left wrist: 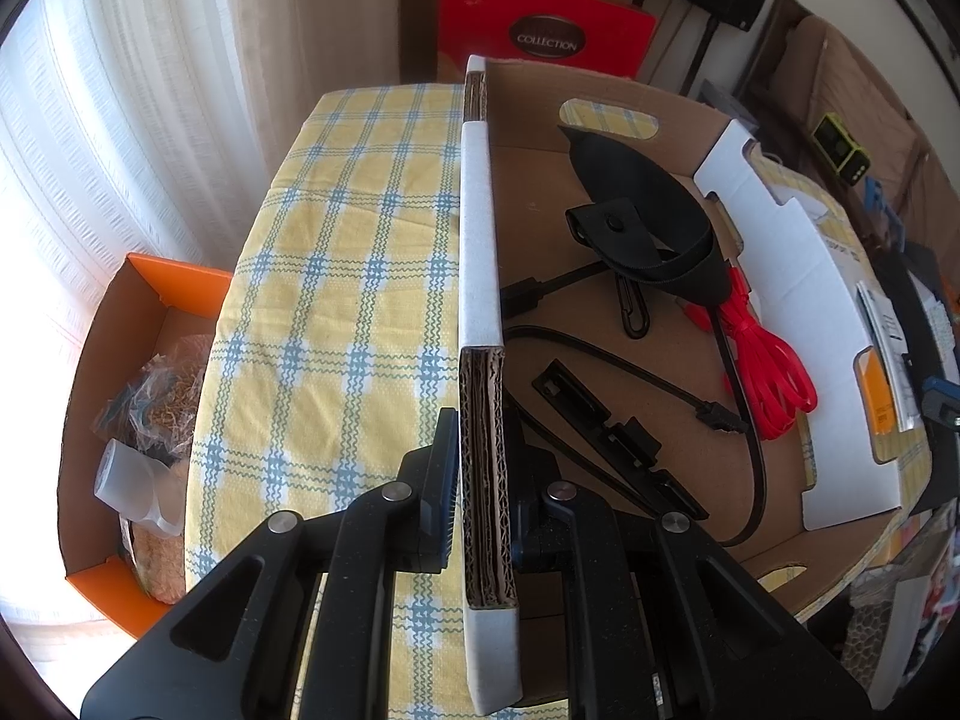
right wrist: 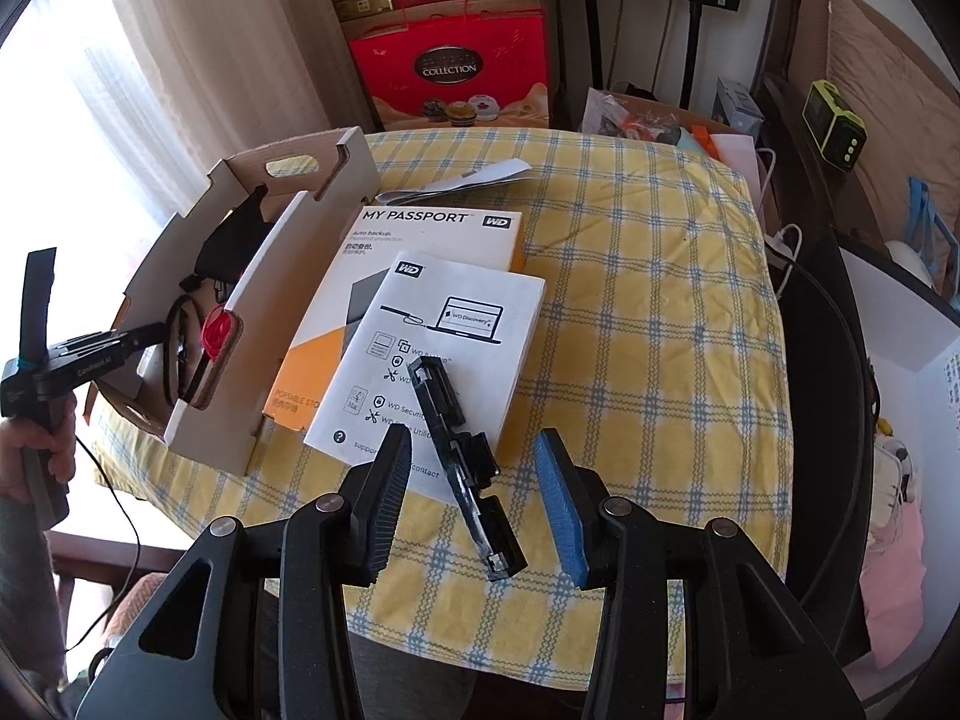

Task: Organize objects
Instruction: 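Move the right tool back to the second black clip on the manual, then close the right tool on the second black clip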

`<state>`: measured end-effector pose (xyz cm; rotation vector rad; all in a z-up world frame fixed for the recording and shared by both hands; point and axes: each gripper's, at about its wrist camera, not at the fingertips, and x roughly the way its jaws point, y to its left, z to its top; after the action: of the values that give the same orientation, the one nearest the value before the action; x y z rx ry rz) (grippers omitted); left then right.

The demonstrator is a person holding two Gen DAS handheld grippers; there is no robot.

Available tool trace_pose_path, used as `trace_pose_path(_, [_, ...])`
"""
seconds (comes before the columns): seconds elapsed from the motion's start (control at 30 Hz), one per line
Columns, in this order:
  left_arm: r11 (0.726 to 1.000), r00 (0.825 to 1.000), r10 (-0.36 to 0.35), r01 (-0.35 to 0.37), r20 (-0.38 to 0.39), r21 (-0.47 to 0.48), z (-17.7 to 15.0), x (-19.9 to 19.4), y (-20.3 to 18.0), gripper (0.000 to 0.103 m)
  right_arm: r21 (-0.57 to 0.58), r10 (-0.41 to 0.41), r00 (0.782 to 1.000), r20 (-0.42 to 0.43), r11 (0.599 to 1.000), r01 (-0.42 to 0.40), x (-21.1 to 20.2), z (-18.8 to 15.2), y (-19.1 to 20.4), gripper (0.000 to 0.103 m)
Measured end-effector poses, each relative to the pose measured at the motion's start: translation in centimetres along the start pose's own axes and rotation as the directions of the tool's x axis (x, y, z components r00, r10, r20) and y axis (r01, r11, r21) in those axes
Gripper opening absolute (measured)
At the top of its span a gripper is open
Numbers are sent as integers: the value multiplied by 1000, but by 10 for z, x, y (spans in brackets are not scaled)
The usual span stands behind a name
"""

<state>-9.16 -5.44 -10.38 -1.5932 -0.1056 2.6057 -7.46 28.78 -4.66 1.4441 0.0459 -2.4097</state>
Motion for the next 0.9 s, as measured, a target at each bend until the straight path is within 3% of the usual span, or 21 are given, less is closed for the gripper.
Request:
trace_pose_path(0.1, [1000, 1000, 0, 0, 0, -1, 0, 0, 0, 12, -8, 0, 1000, -7, 1000, 0, 4, 1, 1, 37])
trace_pose_path(0.17, [1000, 1000, 0, 0, 0, -1, 0, 0, 0, 12, -12, -3, 1000, -9, 1000, 3, 6, 1, 2, 22])
trace_pose_path(0.23, [1000, 1000, 0, 0, 0, -1, 0, 0, 0, 12, -17, -10, 1000, -4, 1000, 10, 6, 1, 1, 17])
trace_pose_path(0.57, [1000, 1000, 0, 0, 0, -1, 0, 0, 0, 12, 12, 15, 999, 41, 1000, -16, -6, 13, 1, 17])
trace_pose_path(0.9, [1000, 1000, 2, -2, 0, -1, 0, 0, 0, 12, -94, 106, 990, 90, 991, -97, -15, 49, 65, 17])
